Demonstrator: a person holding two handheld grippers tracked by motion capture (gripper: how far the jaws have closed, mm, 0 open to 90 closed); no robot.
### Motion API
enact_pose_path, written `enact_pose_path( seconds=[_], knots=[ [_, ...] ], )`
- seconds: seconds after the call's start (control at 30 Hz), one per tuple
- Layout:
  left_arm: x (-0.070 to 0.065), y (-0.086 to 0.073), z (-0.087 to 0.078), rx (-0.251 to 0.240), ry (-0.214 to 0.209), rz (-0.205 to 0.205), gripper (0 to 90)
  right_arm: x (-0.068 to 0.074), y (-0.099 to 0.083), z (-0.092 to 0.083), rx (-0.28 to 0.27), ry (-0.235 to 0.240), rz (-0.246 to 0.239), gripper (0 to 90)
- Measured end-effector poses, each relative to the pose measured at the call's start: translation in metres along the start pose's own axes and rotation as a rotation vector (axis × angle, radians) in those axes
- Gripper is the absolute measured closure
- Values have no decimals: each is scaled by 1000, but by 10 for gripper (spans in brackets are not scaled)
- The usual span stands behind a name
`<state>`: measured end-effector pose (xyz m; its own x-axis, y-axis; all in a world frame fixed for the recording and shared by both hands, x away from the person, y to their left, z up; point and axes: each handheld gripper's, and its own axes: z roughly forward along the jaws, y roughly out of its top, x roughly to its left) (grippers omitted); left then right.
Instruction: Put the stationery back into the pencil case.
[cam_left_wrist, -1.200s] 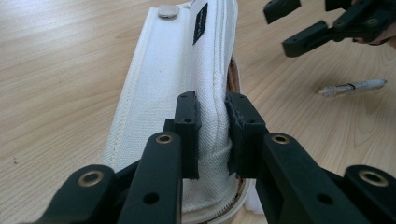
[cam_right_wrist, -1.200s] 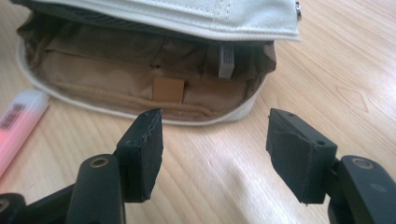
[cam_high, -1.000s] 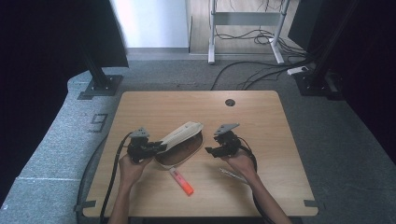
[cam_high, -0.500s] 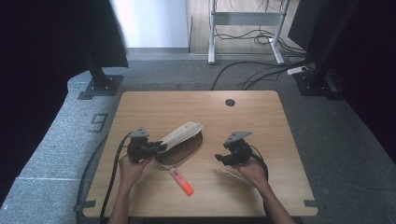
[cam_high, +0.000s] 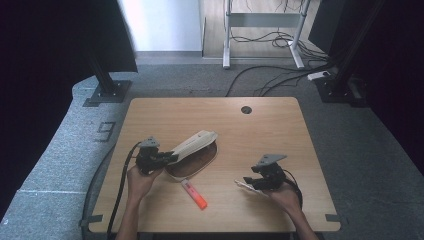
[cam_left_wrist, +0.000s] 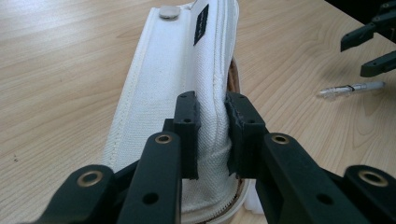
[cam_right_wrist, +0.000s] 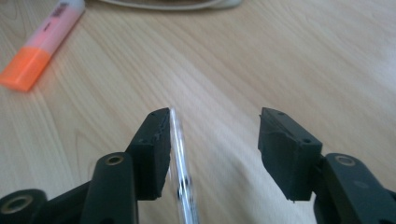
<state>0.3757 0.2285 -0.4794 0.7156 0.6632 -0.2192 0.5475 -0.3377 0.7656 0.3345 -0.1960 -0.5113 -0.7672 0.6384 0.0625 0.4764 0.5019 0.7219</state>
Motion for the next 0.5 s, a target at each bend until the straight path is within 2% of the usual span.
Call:
enact_pose_path(
  seconds=[0.2,0.5],
  knots=[
    [0,0,0,0,2,1,753,1,-16,-10,4,2,9,496],
    [-1,0,0,3,5,3,751,6,-39,-16,45,7,9,609]
  ],
)
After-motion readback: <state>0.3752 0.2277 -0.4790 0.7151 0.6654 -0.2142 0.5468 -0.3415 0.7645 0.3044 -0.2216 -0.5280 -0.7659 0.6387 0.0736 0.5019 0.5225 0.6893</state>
